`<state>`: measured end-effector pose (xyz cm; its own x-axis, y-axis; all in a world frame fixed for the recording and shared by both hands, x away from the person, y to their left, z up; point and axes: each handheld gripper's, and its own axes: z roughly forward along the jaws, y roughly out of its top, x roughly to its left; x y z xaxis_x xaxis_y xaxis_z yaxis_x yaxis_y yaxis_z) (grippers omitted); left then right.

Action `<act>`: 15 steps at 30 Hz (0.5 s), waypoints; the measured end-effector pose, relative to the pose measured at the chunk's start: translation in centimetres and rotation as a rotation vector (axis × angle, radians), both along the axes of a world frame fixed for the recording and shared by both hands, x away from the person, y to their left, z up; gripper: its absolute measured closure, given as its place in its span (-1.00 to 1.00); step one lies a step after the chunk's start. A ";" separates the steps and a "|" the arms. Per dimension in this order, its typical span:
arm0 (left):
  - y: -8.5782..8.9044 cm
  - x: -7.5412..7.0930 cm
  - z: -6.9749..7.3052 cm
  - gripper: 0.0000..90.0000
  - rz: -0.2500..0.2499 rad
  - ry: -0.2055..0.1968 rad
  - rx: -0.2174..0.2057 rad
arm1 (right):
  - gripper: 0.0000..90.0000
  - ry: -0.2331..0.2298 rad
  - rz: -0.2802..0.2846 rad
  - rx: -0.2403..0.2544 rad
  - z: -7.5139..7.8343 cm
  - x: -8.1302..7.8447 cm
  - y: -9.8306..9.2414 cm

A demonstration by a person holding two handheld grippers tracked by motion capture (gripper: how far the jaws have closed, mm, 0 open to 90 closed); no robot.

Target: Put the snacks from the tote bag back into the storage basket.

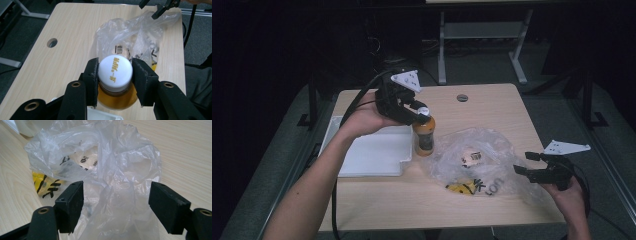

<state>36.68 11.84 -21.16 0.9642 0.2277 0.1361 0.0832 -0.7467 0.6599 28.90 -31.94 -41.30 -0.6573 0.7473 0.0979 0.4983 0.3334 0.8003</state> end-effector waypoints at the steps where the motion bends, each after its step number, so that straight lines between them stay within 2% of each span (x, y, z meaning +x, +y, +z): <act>1: 0.3 0.0 0.0 0.31 0.000 -0.001 0.003 | -0.39 0.000 0.000 0.000 0.0 0.0 0.0; 7: 2.0 0.1 0.0 0.31 0.009 -0.001 -0.004 | -0.39 0.006 -0.018 -0.001 0.0 -0.4 -0.1; 10: 2.9 0.4 -0.1 0.31 0.015 0.026 -0.017 | -0.39 0.000 -0.021 -0.005 -0.1 -0.5 -0.1; 13: 3.4 0.4 -0.1 0.31 0.010 0.012 0.005 | -0.39 -0.004 -0.032 -0.003 0.0 -0.8 -0.1; 15: 3.7 0.3 0.0 0.31 0.014 0.012 0.005 | -0.39 -0.006 -0.036 0.001 0.0 -0.9 -0.2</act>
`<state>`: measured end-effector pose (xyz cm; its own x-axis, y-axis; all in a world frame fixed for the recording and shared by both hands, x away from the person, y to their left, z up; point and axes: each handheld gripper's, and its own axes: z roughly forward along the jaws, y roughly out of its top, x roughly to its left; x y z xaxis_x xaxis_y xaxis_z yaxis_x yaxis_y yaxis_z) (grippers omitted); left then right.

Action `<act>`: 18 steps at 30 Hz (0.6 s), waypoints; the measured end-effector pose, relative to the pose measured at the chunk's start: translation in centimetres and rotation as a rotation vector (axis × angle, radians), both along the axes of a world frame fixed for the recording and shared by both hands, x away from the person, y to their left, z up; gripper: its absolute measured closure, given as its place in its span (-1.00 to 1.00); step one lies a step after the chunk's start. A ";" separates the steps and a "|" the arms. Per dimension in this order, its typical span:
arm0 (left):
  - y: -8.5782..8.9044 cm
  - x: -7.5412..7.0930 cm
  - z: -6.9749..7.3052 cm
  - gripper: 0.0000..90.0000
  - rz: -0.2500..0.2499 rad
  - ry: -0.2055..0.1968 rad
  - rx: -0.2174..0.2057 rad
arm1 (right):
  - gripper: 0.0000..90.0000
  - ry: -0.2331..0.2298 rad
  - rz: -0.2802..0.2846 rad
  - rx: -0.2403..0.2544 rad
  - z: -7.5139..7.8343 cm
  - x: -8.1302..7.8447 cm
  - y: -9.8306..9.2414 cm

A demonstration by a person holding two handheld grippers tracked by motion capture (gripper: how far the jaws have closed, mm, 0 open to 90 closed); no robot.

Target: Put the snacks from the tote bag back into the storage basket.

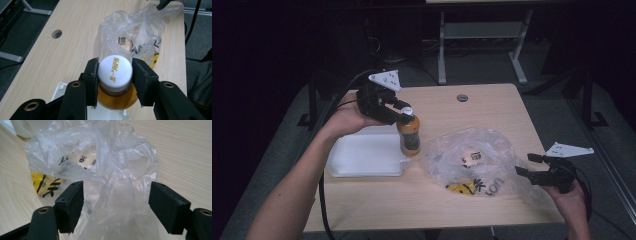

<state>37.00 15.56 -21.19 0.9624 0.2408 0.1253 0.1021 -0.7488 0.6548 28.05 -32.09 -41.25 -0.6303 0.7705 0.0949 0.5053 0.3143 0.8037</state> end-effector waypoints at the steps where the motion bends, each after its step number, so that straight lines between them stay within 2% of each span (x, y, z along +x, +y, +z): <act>1: 0.1 0.0 0.0 0.31 0.002 0.000 -0.007 | -0.39 0.002 0.000 -0.002 0.0 0.0 0.0; 8: 1.2 0.0 -0.2 0.31 0.015 -0.002 -0.007 | -0.39 0.003 -0.008 -0.008 -0.1 -0.3 0.0; 16: 2.6 0.5 -1.1 0.31 0.038 0.032 -0.021 | -0.39 0.008 -0.010 -0.010 -0.4 -0.1 0.1; 18: 2.8 0.6 -1.2 0.31 0.042 0.029 -0.016 | -0.39 0.009 -0.010 -0.011 -0.3 -0.1 0.1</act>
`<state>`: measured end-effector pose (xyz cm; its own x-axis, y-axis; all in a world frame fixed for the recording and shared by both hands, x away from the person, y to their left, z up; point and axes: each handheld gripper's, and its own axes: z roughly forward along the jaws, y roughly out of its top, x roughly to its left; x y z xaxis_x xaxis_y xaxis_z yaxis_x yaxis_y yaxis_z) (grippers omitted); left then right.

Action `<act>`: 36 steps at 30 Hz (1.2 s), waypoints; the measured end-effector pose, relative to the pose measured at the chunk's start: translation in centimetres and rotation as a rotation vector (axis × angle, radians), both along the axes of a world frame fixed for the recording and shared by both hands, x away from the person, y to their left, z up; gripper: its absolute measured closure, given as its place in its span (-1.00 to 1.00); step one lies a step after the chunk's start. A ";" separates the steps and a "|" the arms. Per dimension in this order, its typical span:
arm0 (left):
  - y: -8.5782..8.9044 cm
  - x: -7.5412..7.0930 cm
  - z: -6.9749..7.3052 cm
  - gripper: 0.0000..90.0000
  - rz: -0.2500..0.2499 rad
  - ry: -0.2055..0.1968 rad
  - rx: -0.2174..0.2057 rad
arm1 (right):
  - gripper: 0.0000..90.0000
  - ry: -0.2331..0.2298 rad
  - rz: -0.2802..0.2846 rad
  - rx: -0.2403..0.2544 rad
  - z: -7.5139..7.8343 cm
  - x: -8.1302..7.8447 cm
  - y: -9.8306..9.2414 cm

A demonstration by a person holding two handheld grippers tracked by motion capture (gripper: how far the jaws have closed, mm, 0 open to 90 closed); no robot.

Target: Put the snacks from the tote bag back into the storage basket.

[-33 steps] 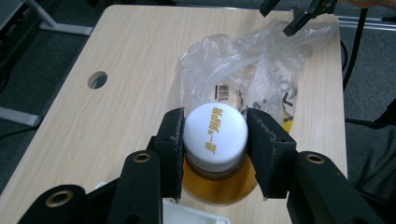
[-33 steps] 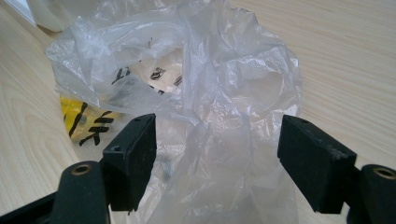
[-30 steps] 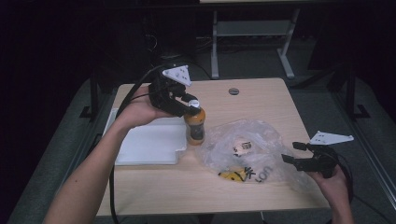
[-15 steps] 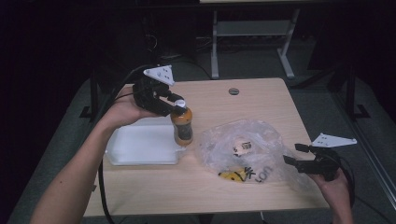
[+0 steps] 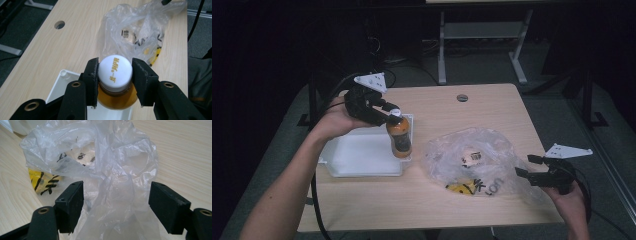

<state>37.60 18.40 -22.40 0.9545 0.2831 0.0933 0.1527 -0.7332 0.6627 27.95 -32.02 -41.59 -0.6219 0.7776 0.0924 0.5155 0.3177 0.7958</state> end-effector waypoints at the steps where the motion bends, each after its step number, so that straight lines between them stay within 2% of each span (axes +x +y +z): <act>1: 0.1 0.0 0.0 0.31 0.005 -0.002 -0.001 | -0.39 0.000 -0.001 0.000 0.0 0.0 0.0; 5: 0.4 0.2 -0.1 0.31 0.008 -0.009 0.001 | -0.39 0.000 -0.001 -0.001 0.0 0.1 0.0; 7: 0.6 0.3 -0.3 0.31 0.020 -0.004 -0.018 | -0.39 -0.002 0.000 -0.001 0.0 0.1 0.0; 14: 1.2 0.6 -1.0 0.31 0.029 0.003 -0.014 | -0.39 -0.003 -0.001 0.000 0.0 0.1 -0.1; 18: 1.5 0.8 -1.5 0.31 0.032 0.008 0.001 | -0.39 -0.002 -0.005 0.002 0.0 0.1 -0.2; 19: 1.5 0.8 -1.7 0.31 0.041 0.006 -0.011 | -0.39 -0.003 -0.005 0.002 0.0 0.1 -0.2; 24: 2.0 1.1 -2.3 0.31 0.052 0.017 -0.012 | -0.39 0.002 -0.005 -0.005 -0.1 0.1 -0.1; 29: 2.1 1.4 -3.0 0.31 0.057 0.019 0.008 | -0.40 0.001 -0.007 -0.002 -0.1 0.1 -0.1; 33: 2.0 1.7 -3.7 0.31 0.059 0.029 0.043 | -0.41 0.001 -0.008 0.000 0.0 0.1 -0.1; 36: 2.1 1.9 -4.4 0.31 0.065 0.039 0.047 | -0.41 -0.001 -0.008 0.000 0.0 0.1 -0.1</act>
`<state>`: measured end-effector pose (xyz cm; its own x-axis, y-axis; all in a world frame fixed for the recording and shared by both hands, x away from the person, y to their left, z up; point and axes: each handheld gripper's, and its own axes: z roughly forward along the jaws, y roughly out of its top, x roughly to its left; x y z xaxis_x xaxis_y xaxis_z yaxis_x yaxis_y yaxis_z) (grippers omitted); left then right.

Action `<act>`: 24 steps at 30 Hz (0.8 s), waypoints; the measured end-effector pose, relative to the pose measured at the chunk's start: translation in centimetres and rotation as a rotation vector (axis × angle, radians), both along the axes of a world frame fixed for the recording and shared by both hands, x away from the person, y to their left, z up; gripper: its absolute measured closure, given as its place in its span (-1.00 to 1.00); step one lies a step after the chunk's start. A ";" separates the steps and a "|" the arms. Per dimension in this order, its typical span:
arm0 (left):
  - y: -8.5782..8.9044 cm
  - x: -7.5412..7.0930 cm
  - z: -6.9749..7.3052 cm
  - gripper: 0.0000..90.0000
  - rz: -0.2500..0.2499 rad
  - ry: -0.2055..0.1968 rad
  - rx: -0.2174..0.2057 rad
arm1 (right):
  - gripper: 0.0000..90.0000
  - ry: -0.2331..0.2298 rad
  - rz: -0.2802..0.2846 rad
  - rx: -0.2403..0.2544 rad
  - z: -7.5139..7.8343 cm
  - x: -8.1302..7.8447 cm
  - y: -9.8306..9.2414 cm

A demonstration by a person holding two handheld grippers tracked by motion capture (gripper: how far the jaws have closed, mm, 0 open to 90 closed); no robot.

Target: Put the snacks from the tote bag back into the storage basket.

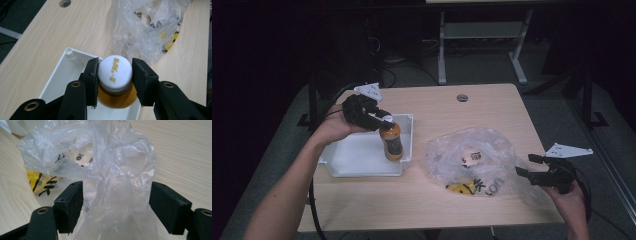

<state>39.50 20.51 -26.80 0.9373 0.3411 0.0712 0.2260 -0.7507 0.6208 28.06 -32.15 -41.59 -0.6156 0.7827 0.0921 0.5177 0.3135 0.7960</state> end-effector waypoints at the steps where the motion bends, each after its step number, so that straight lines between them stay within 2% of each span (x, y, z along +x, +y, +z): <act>1: 0.1 0.1 -0.2 0.31 0.001 0.002 -0.001 | -0.41 -0.001 -0.001 0.000 0.0 0.0 0.0; 4: 0.2 0.3 -0.8 0.31 0.005 0.009 0.000 | -0.41 -0.012 -0.004 0.002 0.1 -0.1 -0.2; 5: 0.1 0.3 -1.1 0.31 0.020 0.013 -0.016 | -0.41 -0.011 -0.006 0.003 0.1 -0.1 -0.3; 6: 0.2 0.4 -1.2 0.31 0.009 0.010 0.000 | -0.41 -0.009 -0.008 0.005 0.1 -0.1 -0.3; 13: 0.2 0.6 -2.3 0.31 0.024 0.023 -0.012 | -0.41 -0.011 -0.010 0.005 0.2 -0.1 -0.3; 17: 0.0 0.7 -2.7 0.31 0.014 0.022 0.019 | -0.41 -0.014 -0.007 0.002 0.1 -0.1 -0.3; 24: -0.4 0.9 -3.4 0.31 0.013 0.032 0.028 | -0.41 -0.014 -0.006 0.002 0.1 -0.1 -0.2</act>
